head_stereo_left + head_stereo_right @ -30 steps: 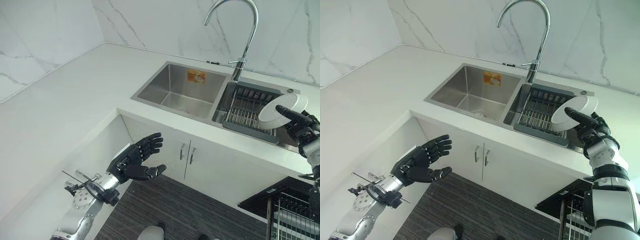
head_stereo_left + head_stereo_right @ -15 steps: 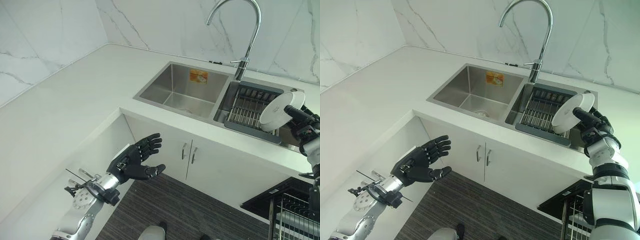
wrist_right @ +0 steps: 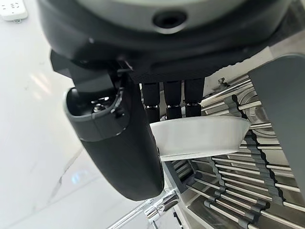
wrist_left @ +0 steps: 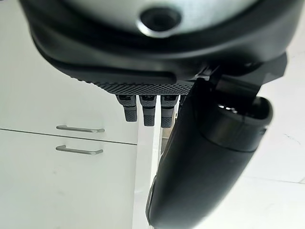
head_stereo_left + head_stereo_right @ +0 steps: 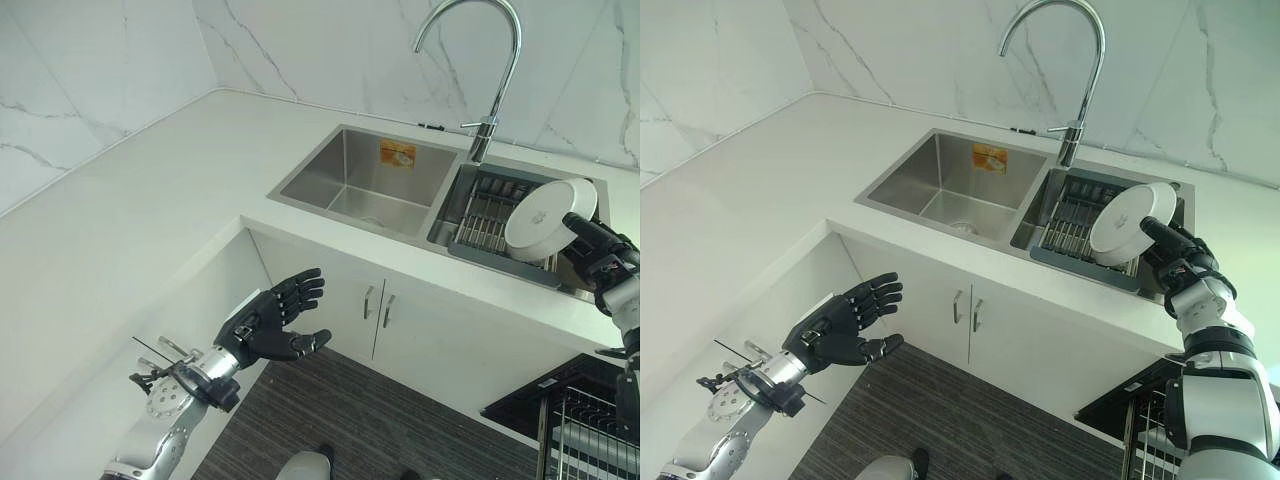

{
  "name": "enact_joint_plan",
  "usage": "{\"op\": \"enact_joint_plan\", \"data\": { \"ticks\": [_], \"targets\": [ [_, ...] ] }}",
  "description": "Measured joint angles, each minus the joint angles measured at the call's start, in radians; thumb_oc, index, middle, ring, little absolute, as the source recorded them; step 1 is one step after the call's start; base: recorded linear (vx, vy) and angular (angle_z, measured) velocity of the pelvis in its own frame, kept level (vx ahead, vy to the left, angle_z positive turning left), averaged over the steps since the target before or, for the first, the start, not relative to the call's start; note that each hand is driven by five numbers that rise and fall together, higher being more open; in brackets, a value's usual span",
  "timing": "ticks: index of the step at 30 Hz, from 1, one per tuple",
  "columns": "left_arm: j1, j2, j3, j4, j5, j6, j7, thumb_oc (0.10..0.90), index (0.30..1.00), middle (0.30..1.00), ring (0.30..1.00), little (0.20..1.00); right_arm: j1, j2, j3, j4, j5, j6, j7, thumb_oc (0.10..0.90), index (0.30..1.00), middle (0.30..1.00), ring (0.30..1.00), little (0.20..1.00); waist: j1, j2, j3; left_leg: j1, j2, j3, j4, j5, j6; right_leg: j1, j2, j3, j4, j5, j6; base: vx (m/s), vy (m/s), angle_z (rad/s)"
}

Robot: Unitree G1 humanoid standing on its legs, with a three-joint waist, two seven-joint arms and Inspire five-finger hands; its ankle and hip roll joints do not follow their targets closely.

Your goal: Place the dishes in the dishwasher.

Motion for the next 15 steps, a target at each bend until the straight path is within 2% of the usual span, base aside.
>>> {"op": "enact_joint_plan", "data": {
  "ticks": [11,15],
  "targets": [
    [0.000,-0.006,-0.001,0.000,0.000,-0.001,-0.001,0.800,0.900,0.900,0.900,0.900,0.003,0.012,0.034,-0.072,0.000,-0.017,-0.010,0.400,0.300,0.300,0.300,0.300,-0.005,-0.005,0.001,0.001,0.003,0.007,0.005,-0.003,0.006,-0.003,0.001,0.004,0.005,0.003,-0.006,-0.07,0.056,-0.02],
    [-0.001,-0.008,-0.006,0.000,0.000,-0.004,-0.003,0.800,0.900,0.900,0.900,0.900,0.003,0.012,0.039,-0.197,0.004,-0.074,-0.007,0.400,0.300,0.300,0.300,0.300,-0.008,-0.025,0.005,-0.003,0.005,0.013,0.021,-0.011,0.007,-0.006,0.002,0.012,0.008,0.004,-0.007,-0.11,0.115,-0.05]
  ]
}}
